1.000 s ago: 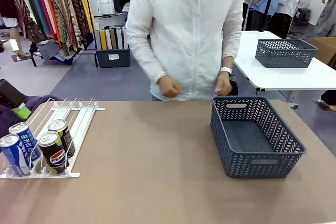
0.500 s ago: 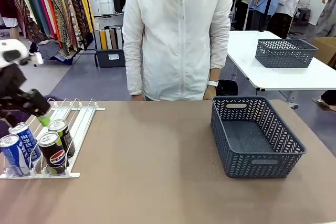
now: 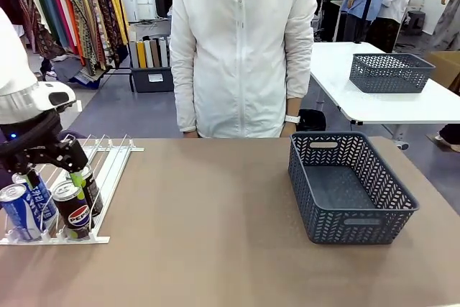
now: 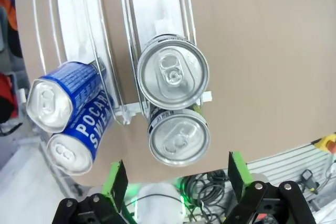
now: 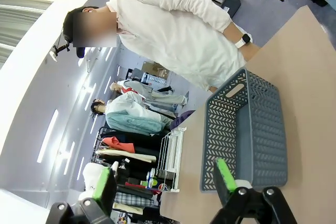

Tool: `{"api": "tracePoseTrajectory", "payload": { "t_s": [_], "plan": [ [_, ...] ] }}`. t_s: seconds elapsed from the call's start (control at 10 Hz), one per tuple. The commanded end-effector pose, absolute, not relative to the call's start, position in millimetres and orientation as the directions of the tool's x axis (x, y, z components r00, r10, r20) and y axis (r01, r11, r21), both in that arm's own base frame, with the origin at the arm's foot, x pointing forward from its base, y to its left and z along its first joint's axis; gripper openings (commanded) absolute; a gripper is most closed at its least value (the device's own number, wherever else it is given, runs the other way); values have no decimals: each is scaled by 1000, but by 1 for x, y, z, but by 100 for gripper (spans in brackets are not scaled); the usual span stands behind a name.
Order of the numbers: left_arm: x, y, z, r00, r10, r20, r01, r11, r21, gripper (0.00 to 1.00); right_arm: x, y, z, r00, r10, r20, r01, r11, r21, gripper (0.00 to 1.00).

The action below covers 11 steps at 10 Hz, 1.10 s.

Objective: Retrieve and store the cans from the dispenser.
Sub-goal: Pick up one can from the Automatic Can Dispenser and place it in the middle of the table.

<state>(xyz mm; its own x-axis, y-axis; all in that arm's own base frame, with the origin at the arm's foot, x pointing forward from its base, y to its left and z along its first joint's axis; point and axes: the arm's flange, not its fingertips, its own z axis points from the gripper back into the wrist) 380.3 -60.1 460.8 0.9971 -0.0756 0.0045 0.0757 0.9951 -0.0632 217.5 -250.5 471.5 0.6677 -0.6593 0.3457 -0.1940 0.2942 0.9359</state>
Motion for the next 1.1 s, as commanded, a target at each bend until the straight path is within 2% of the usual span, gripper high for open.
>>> {"api": "tracePoseTrajectory", "payload": {
  "t_s": [0.0, 0.1, 0.8, 0.9, 1.0],
  "plan": [
    [392, -66, 451, 995, -92, -25, 91, 995, -35, 100, 219, -252, 476, 654, -670, 352, -215, 281, 935, 100],
    [393, -70, 442, 992, -120, -47, 118, 993, -30, 100, 219, -252, 476, 654, -670, 352, -215, 281, 935, 100],
    [409, -65, 412, 991, -64, -114, 57, 997, -61, 100, 219, -252, 476, 654, -670, 352, -215, 281, 935, 100],
    [409, -64, 412, 992, -59, -113, 53, 997, -57, 95, 219, -252, 476, 654, -670, 352, -215, 281, 935, 100],
    [409, -64, 412, 993, -42, -111, 36, 998, -57, 43, 219, -252, 476, 654, -670, 352, -215, 281, 935, 100]
  ]
}}
